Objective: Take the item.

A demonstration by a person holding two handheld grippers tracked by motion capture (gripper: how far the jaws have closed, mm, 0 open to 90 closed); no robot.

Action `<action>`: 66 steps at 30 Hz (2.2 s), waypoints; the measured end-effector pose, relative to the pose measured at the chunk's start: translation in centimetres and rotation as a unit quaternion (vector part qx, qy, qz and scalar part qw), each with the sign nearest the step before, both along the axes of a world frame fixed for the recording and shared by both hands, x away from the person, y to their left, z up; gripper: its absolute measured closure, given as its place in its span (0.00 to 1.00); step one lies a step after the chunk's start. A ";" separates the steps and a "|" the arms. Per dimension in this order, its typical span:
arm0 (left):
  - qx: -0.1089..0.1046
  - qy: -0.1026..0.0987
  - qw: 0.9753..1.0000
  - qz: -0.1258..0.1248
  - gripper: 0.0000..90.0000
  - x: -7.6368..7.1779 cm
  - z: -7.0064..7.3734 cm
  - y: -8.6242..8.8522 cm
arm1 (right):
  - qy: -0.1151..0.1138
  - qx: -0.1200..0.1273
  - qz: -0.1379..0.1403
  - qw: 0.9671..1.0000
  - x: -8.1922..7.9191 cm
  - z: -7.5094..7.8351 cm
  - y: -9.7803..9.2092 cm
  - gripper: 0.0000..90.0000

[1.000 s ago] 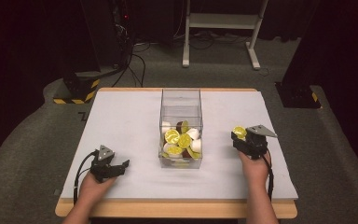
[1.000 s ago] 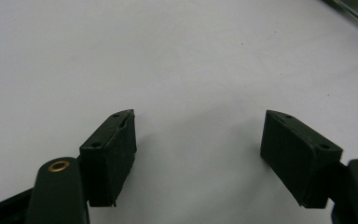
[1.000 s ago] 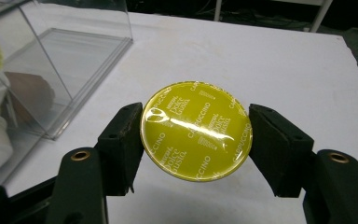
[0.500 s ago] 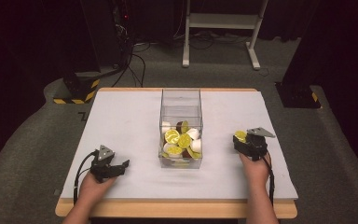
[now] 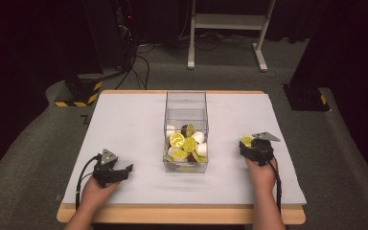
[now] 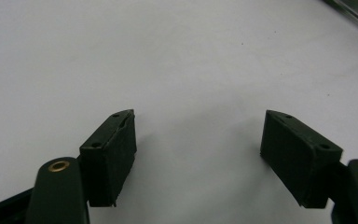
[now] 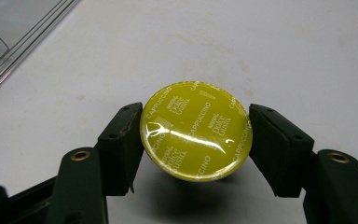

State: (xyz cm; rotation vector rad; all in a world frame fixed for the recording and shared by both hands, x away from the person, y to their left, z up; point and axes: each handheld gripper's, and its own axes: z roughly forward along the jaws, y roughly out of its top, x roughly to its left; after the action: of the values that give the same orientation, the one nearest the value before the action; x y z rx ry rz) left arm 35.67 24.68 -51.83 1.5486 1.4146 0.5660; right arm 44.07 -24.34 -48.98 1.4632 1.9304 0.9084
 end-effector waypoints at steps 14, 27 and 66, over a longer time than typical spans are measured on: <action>0.001 0.000 1.000 0.000 0.30 0.0 0.0 0.0 | -0.003 0.011 -0.003 1.000 -0.1 -0.1 -0.1 0.42; 0.001 0.000 1.000 0.000 0.30 0.0 0.0 0.0 | -0.002 0.013 -0.003 1.000 0.2 -0.2 0.0 0.27; -0.001 0.001 1.000 0.000 0.30 0.0 0.0 0.0 | -0.061 0.005 0.058 0.996 -3.0 3.7 4.6 0.29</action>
State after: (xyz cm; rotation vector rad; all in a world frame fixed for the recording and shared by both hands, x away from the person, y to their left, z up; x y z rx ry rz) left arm 35.68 24.70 -51.82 1.5483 1.4157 0.5637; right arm 41.04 -19.73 -45.25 1.2810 1.9390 1.0355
